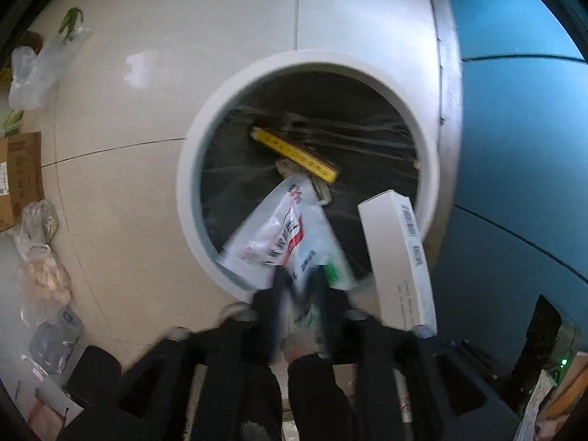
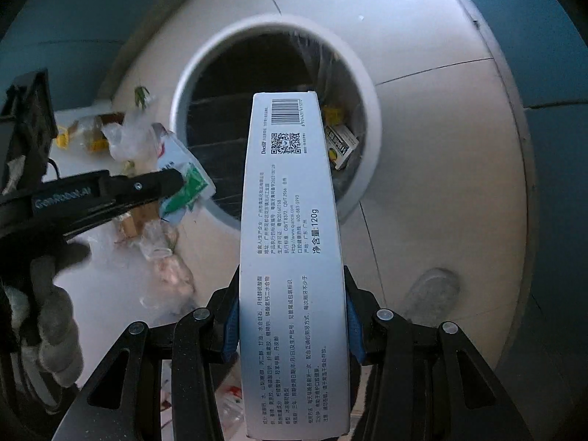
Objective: Collect trash
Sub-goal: 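Carry the box and sachet to the bin and open both tools, then swing both tools back toward the counter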
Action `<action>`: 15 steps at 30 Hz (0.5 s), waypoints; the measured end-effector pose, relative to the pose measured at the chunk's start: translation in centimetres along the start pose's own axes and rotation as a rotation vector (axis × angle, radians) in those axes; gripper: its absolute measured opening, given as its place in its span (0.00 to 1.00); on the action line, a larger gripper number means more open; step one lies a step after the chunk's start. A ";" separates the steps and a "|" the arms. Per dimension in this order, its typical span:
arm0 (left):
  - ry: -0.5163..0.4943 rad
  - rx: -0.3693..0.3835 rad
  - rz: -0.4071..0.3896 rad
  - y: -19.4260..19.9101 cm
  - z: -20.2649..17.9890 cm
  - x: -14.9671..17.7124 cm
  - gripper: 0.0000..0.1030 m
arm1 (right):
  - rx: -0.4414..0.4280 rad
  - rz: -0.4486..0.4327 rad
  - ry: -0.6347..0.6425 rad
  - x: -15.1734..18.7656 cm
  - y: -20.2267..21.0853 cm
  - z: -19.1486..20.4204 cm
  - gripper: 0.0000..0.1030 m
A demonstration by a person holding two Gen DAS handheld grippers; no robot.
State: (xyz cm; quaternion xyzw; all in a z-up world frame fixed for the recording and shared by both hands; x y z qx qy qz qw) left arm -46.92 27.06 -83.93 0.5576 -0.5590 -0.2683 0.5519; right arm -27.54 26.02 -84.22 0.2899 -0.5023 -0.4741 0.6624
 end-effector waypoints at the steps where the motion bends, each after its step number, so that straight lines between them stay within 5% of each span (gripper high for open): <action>1: 0.002 -0.013 -0.017 0.2 0.4 -0.1 0.68 | 0.015 -0.001 0.012 -0.4 -0.6 0.5 0.47; 3: 0.008 -0.022 -0.059 1.0 1.0 -0.4 0.85 | 0.016 -0.009 0.022 -1.4 -1.2 1.3 0.47; 6: 0.016 -0.064 -0.086 1.7 2.0 -0.4 0.95 | 0.028 -0.053 0.052 -2.4 -1.7 1.6 0.49; 7: 0.020 -0.082 -0.097 2.1 2.3 -0.2 0.97 | 0.044 -0.071 0.063 -2.8 -1.8 1.8 0.58; 8: 0.018 -0.112 -0.119 2.6 2.4 -0.1 0.97 | 0.061 -0.091 0.069 -3.1 -1.6 1.6 0.75; 9: 0.013 -0.136 -0.138 2.9 2.5 0.1 0.97 | 0.066 -0.107 0.070 -3.2 -1.5 1.9 0.80; 12: -0.003 -0.229 -0.209 3.9 2.9 0.7 0.97 | 0.126 -0.166 0.086 -3.9 -1.0 2.2 0.84; 15: -0.028 -0.303 -0.261 4.6 2.6 1.6 0.97 | 0.172 -0.206 0.100 -3.9 -0.7 2.6 0.99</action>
Point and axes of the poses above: each gripper's, at about its wrist camera, not at the fingertips, and y roughly against the way its jaws point, z to its left, x to its underside, the point moved 4 cm from there along -y, roughly the way its jaws point, and after that the axes turned 7 degrees about -y, right-handed, at the moved point
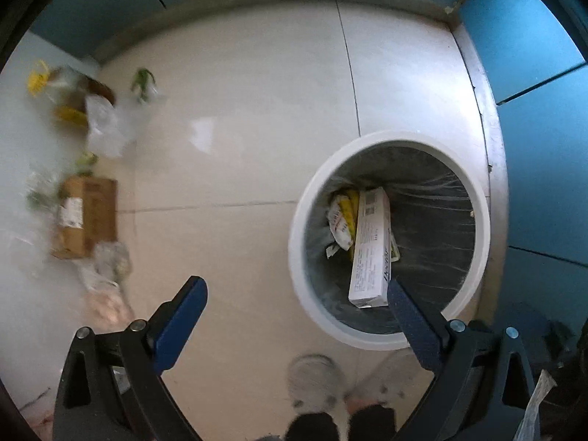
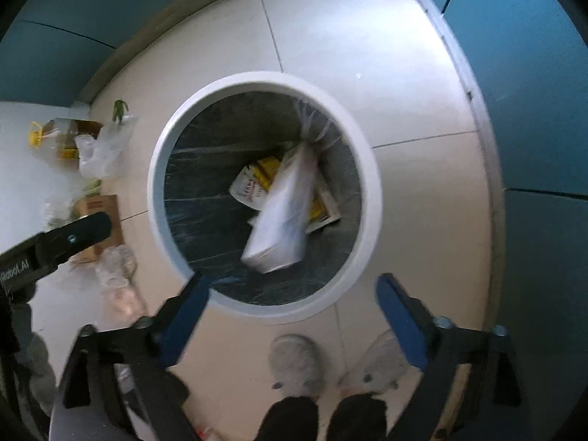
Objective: Collect trash
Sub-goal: 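Swing both tools back toward the counter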
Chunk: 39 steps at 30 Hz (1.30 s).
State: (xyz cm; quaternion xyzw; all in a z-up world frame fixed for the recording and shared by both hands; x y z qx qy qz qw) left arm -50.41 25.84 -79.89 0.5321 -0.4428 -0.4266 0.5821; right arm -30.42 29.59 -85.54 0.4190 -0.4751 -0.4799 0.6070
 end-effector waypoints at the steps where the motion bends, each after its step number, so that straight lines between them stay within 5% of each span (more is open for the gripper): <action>1: 0.000 -0.009 -0.008 0.4 -0.3 0.4 0.97 | 0.019 -0.010 0.008 0.2 0.2 0.0 1.00; 7: 0.001 -0.030 -0.026 2.5 -0.8 1.9 0.97 | 0.119 -0.087 0.035 0.2 2.2 -1.0 1.00; 16: -0.012 -0.024 -0.094 10.7 -1.2 4.7 0.97 | 0.117 -0.163 0.054 3.2 8.2 -1.0 1.00; 39: -0.055 0.043 -0.256 39.4 -0.1 14.9 0.97 | 0.054 -0.378 0.084 16.0 41.1 5.1 1.00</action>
Point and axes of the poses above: each gripper's, at about its wrist camera, not at the fingertips, and y roughly against the way its jaws point, z to its left, x to its underside, the point moved 4 cm from there along -y, roughly the way its jaws point, and after that the axes turned 7 degrees about -y, right-handed, at the moved point
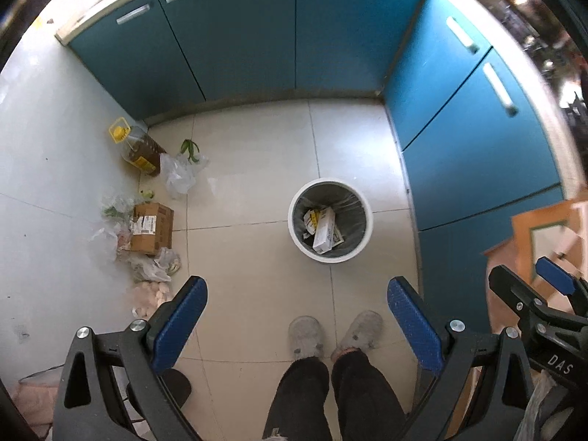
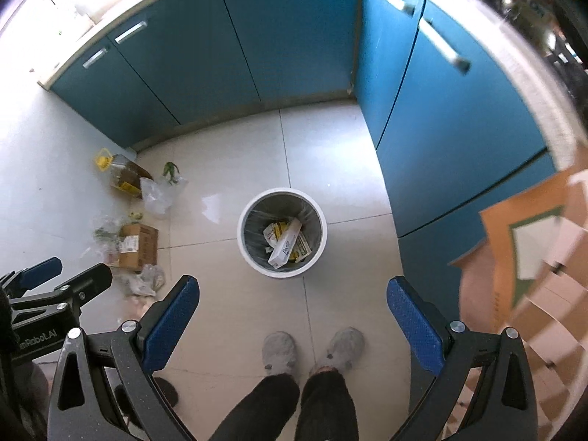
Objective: Collect trash
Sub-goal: 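Swing both tools back toward the counter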
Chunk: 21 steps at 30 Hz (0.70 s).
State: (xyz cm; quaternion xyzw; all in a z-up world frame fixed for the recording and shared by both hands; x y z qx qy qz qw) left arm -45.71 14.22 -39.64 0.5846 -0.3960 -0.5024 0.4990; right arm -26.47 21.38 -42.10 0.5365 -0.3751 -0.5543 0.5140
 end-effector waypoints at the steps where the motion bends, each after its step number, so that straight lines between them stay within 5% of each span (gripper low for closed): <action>1: -0.003 -0.001 -0.008 1.2 0.1 0.2 0.97 | -0.002 -0.005 -0.005 0.2 1.4 0.1 1.00; 12: -0.054 -0.096 -0.154 13.5 -0.8 1.4 0.97 | -0.130 -0.095 -0.096 3.1 15.4 -0.3 1.00; 16: -0.113 -0.132 -0.299 18.2 -4.4 -0.6 0.97 | -0.238 -0.147 -0.198 3.9 19.7 -3.2 1.00; 21: -0.235 -0.133 -0.416 21.8 -12.3 -2.2 0.97 | -0.248 -0.252 -0.347 5.5 24.1 -9.3 1.00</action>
Point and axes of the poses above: each gripper's, at about its wrist camera, not at the fingertips, and y roughly against the way its jaws point, z to its left, x to its underside, the point moved 4 cm from there along -y, roughly the way its jaws point, and after that the axes turned 7 degrees about -y, right-handed, at the moved point
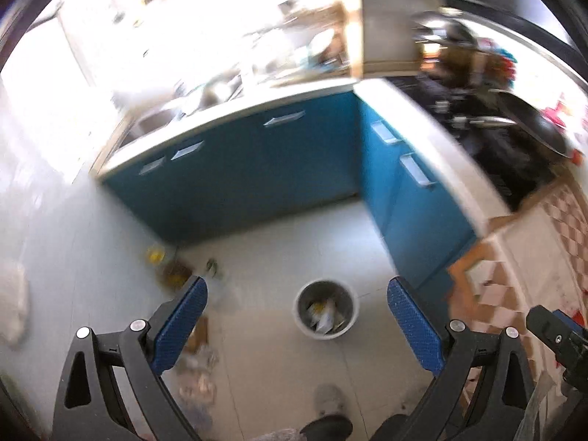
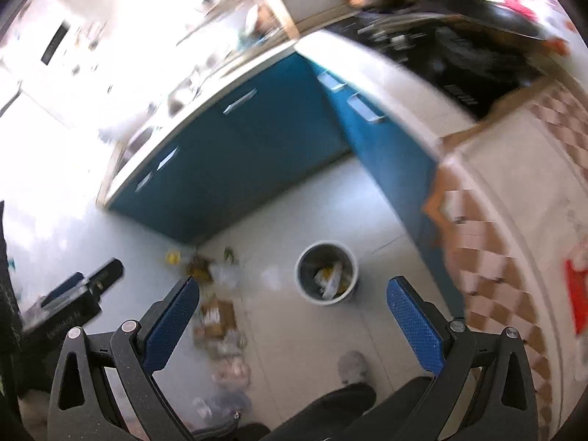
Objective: Collect trash
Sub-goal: 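Swing both tools back toward the counter, then grasp the white tissue with the right tool while the left tool grasps the red wrapper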
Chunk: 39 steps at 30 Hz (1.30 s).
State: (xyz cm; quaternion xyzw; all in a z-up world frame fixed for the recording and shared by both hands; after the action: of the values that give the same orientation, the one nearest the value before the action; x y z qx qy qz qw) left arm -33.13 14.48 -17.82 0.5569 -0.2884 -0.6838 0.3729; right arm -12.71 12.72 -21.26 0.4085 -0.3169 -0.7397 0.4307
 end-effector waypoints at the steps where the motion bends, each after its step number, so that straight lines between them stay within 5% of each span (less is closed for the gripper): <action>1: -0.039 0.028 -0.019 0.7 -2.8 -1.0 0.97 | 0.010 -0.029 -0.038 -0.4 1.3 -1.8 1.00; 7: -0.266 0.188 -0.045 4.3 -18.9 -3.3 0.97 | 0.141 -0.162 -0.295 0.5 10.5 -15.8 1.00; 12: -0.508 0.311 0.005 6.9 -35.4 -1.1 0.97 | 0.324 -0.220 -0.592 4.8 18.5 -31.4 1.00; 17: -0.713 0.365 0.051 8.4 -47.1 3.3 0.97 | 0.533 -0.139 -0.848 13.0 22.4 -45.2 1.00; 20: -0.824 0.358 0.074 8.4 -51.7 6.1 0.97 | 0.534 -0.049 -0.961 17.0 20.8 -50.3 1.00; 25: -0.942 0.350 0.102 8.1 -55.6 9.0 0.97 | 0.534 0.040 -0.971 19.4 15.8 -52.9 0.91; 28: -1.001 0.376 0.096 8.7 -57.1 10.7 0.97 | 0.661 -0.004 -0.858 18.5 15.4 -51.9 0.76; 30: -1.036 0.417 0.114 9.4 -58.2 12.2 0.96 | 0.700 -0.047 -0.816 18.4 16.1 -51.7 0.43; 31: -1.050 0.469 0.150 9.9 -58.9 13.2 0.96 | 0.696 -0.063 -0.824 18.6 16.8 -51.8 0.09; 35: -1.099 0.598 0.272 11.6 -61.5 17.4 0.92 | 0.659 -0.102 -0.999 21.9 20.3 -54.4 0.05; 39: -1.158 0.619 0.343 11.4 -64.2 21.0 0.68 | 0.666 -0.145 -1.128 25.0 23.5 -56.2 0.05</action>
State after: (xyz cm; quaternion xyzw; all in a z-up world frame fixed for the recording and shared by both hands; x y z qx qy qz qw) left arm 29.58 -7.95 -33.74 0.1281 -0.7083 -0.6890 0.0850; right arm 38.15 -26.33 -36.44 0.0901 -0.6775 -0.7300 -0.0018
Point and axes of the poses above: each gripper's, at about its wrist camera, not at the fingertips, and y roughly against the way its jaws point, z to its left, x to its underside, the point moved 4 cm from there along -y, roughly the way its jaws point, and after that the axes turned 7 degrees about -y, right-handed, at the moved point
